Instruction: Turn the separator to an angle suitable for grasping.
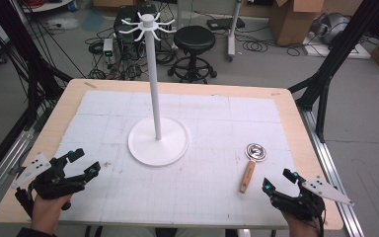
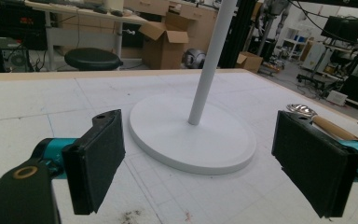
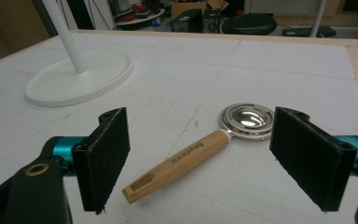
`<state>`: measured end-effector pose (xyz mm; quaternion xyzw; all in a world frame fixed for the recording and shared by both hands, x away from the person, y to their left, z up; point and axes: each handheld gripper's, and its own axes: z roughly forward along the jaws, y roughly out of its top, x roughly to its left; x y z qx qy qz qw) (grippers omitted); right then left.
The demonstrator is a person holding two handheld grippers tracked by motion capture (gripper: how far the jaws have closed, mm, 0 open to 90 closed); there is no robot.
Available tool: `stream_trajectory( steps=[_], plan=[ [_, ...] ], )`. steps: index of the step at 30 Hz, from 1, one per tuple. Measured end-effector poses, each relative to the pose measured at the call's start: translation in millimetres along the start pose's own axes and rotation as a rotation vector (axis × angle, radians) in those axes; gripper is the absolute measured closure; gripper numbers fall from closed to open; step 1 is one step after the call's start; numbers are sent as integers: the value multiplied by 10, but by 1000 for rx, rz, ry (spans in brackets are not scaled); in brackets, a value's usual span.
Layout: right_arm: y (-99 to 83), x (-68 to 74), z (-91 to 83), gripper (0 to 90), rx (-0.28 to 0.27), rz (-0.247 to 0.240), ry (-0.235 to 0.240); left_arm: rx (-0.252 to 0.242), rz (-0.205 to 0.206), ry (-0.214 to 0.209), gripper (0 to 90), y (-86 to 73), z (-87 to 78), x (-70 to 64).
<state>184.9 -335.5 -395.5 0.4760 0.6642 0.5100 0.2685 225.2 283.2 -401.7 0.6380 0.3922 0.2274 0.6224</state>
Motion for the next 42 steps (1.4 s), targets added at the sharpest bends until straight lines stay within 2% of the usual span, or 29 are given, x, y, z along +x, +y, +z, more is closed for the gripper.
stream_trajectory(
  steps=[6, 8, 13, 14, 15, 16, 18, 19, 20, 21, 23, 24, 26, 28, 30, 34, 38, 42],
  plan=[
    [-19, -8, 39, 185, 19, 0, 0, 5, -14, 2, 175, -13, 14, 22],
    [-31, -7, 60, 190, 25, 15, -4, 11, -16, -1, 175, -21, 16, 22],
    [-57, 0, 99, 260, 53, 0, -11, 9, -12, -6, 175, -18, 16, 12],
    [-60, 4, 131, 359, 73, -7, 12, 16, -4, -12, 176, -19, 12, 10],
    [-60, 4, 131, 359, 73, -7, 12, 16, -4, -12, 176, -19, 12, 10],
    [-56, 25, 162, 464, 85, -36, 32, 15, -6, -16, 176, -19, 7, 8],
    [-56, 47, 208, 584, 110, -62, 48, 14, -11, -17, 176, -25, 3, 16],
    [-56, 47, 208, 584, 110, -62, 48, 14, -11, -17, 176, -25, 3, 16],
    [-78, 57, 308, 689, 191, -73, 29, 15, -15, -17, 176, -30, 6, 20],
    [-92, 55, 354, 735, 228, -58, 29, 18, -15, -17, 177, -31, 8, 26],
    [-145, 48, 483, 815, 340, -86, 15, 27, -19, -12, 182, -31, 24, 30],
    [-162, 52, 519, 839, 372, -90, 7, 27, -22, -15, 182, -33, 28, 26],
    [-195, 65, 582, 872, 422, -115, 13, 32, -18, -17, 182, -38, 32, 22],
    [-199, 72, 599, 879, 431, -123, 23, 37, -14, -20, 182, -41, 37, 20],
    [-200, 135, 682, 886, 448, -153, 53, 45, -15, -23, 182, -48, 51, 18],
    [-177, 211, 784, 886, 453, -171, 75, 54, -12, -28, 182, -52, 58, 11],
    [-169, 230, 856, 885, 458, -179, 82, 53, -17, -23, 182, -53, 57, 17],
    [-124, 276, 1007, 886, 450, -192, 102, 49, -23, -20, 182, -52, 46, 28]
  ],
)
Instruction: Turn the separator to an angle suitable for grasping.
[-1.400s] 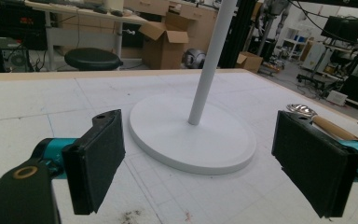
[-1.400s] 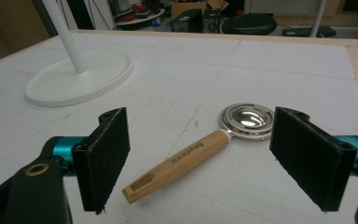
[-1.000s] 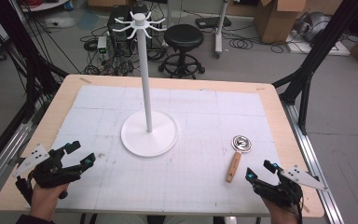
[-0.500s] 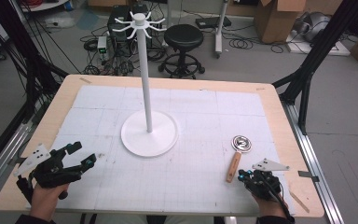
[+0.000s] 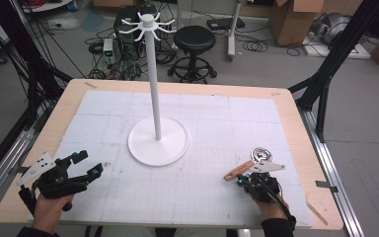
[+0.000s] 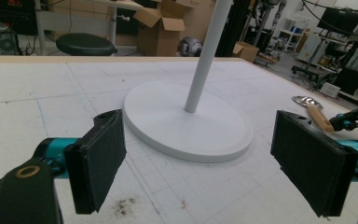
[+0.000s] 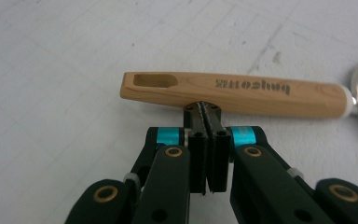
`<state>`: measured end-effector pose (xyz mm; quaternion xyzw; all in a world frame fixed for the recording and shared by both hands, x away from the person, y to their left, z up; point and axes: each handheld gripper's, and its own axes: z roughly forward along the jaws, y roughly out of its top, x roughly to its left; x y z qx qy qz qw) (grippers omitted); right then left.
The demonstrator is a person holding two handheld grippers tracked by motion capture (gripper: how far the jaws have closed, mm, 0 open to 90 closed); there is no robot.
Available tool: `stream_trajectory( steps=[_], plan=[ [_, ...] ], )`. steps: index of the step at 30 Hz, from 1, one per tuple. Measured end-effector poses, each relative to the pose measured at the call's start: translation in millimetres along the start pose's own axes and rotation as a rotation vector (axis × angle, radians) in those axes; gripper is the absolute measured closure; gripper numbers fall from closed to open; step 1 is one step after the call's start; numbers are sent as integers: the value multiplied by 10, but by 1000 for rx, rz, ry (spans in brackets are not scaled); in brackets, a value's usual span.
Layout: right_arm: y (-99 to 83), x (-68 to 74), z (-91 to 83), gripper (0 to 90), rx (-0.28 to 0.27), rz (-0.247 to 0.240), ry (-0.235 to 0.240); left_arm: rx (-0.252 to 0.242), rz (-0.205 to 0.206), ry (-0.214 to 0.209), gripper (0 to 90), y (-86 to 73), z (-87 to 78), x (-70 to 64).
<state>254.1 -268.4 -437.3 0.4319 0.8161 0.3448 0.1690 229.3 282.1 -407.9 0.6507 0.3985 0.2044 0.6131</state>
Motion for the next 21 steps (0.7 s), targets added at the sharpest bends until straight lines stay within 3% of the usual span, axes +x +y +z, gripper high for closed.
stream_trajectory(
  steps=[6, 14, 17, 19, 21],
  plan=[
    [134, -2, 121, 886, -1, -2, -13, -1, -8, 2, 182, -4, -7, 7],
    [295, -108, 330, 887, 11, 28, -52, 4, -10, 1, 182, -10, -10, 12],
    [391, -175, 267, 887, -27, 38, -45, 4, -12, 3, 182, -13, -17, 19],
    [458, -294, 162, 887, -81, 73, -72, 7, -16, 5, 182, -17, -19, 30],
    [489, -460, 98, 887, -97, 123, -131, 5, -23, 6, 182, -21, -20, 33]
  ],
)
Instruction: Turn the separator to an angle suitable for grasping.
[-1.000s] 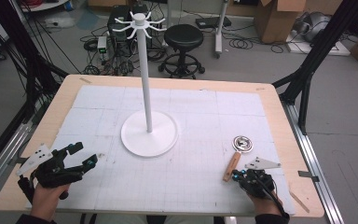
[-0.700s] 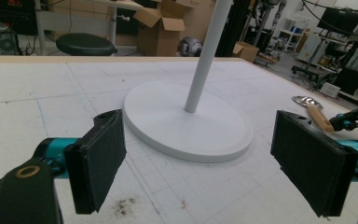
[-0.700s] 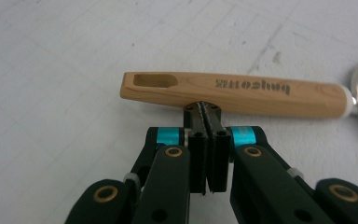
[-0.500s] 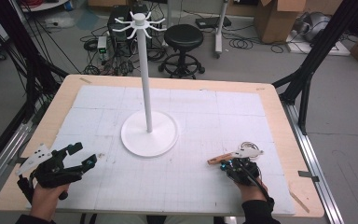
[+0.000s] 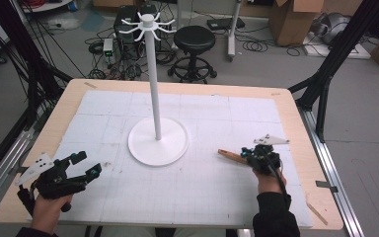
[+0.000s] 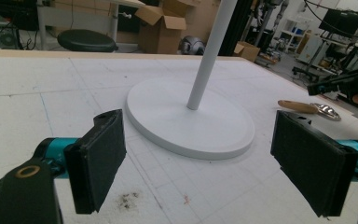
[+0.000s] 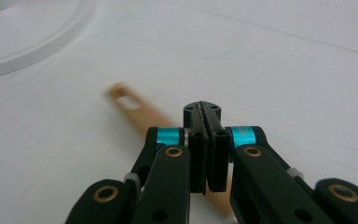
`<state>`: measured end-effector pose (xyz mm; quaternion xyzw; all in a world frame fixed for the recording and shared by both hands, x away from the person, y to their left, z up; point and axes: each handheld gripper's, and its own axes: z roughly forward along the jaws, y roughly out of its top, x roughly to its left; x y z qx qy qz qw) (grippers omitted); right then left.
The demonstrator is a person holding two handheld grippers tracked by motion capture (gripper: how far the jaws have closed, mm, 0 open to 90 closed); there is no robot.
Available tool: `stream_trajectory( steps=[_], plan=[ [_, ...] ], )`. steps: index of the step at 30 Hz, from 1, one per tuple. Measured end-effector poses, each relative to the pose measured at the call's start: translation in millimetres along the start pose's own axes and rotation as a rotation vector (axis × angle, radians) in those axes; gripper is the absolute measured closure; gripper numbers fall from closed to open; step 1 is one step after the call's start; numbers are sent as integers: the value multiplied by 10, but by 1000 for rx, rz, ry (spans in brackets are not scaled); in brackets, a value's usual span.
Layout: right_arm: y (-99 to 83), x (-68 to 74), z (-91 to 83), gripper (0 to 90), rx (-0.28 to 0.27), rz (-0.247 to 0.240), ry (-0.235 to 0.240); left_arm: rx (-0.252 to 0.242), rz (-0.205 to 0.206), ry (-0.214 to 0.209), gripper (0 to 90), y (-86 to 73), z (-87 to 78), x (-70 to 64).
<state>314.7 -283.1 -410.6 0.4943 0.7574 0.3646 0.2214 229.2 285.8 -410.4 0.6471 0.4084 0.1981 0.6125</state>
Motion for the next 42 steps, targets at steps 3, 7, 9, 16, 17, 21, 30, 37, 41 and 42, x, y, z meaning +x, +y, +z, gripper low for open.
stream_trajectory(
  steps=[3, 7, 9, 16, 17, 21, 30, 37, 41, 42],
  plan=[
    [-22, -225, 65, 887, 51, 69, -76, 1, 3, 0, 183, 0, -2, 1],
    [-82, -314, 170, 887, 120, 95, -82, 4, 0, -5, 183, -4, -4, 3],
    [-119, -339, 238, 887, 150, 90, -60, 4, 0, -2, 183, -6, -14, 8],
    [-194, -221, 193, 889, 137, 46, 27, 7, -5, 3, 185, -6, -30, 10],
    [-204, -195, 183, 889, 137, 43, 32, 7, -5, 3, 185, -6, -30, 10],
    [-214, -110, 134, 889, 161, 9, 21, 4, -6, -3, 186, -4, -29, 2],
    [-261, -158, -11, 889, 90, 12, -24, 9, -2, -2, 186, -3, -29, -3],
    [-266, -463, -9, 889, 79, 117, -76, 16, 0, -2, 187, -6, -19, -1],
    [-260, -369, 102, 888, 139, 53, -38, 14, -3, -3, 187, -5, -23, -6],
    [-257, -357, 95, 888, 141, 50, -41, 14, -3, -3, 187, -5, -23, -6]
  ],
)
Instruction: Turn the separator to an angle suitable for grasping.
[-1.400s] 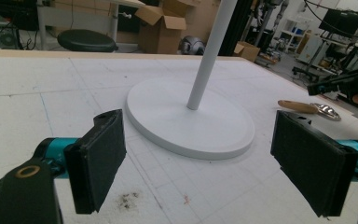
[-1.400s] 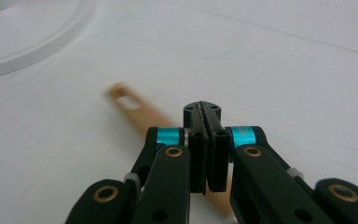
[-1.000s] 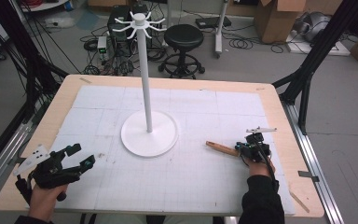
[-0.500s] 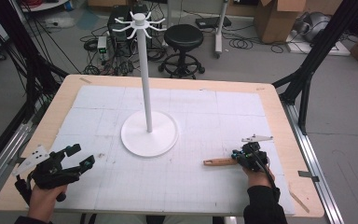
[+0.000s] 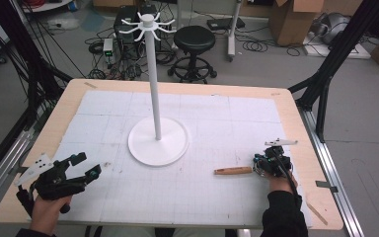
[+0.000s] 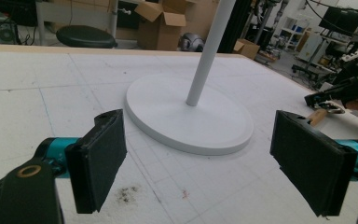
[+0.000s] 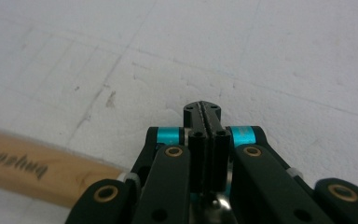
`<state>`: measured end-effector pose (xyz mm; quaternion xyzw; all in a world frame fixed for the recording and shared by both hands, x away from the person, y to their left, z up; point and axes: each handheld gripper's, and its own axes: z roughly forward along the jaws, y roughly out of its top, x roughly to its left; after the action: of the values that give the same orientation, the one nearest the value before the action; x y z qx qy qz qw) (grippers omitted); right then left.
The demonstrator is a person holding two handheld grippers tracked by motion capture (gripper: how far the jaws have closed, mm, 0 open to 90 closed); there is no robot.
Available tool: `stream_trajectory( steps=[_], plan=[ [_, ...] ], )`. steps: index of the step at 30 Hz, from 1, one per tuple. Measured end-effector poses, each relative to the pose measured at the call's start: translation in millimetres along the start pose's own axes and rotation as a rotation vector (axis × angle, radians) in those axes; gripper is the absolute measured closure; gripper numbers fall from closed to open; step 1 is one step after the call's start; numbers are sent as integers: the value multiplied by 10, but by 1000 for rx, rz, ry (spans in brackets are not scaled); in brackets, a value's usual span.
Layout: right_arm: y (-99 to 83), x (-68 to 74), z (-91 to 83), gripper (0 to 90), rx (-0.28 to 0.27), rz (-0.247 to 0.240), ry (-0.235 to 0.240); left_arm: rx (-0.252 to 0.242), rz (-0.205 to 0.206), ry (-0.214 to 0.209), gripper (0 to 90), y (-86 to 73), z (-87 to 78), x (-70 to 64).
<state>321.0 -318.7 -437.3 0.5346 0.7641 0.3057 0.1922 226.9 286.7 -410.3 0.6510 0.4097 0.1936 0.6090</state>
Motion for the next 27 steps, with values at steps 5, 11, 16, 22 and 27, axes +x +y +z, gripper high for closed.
stream_trajectory(
  steps=[5, 11, 16, 22, 27],
  plan=[
    [-66, 19, -91, 889, 13, -21, 16, -4, -1, -2, 187, 0, -8, 6],
    [-160, 35, -172, 888, 6, -13, 38, 0, 4, -4, 187, 4, -2, -5],
    [-236, 111, -257, 889, 1, -14, 81, -4, -1, 0, 187, 1, -2, -3],
    [-288, 126, -450, 851, -61, -12, 59, -2, 1, -4, 187, 3, 0, -11],
    [-335, 159, -745, 544, -172, -1, 57, 3, 3, -5, 187, 2, 5, -1]
  ],
)
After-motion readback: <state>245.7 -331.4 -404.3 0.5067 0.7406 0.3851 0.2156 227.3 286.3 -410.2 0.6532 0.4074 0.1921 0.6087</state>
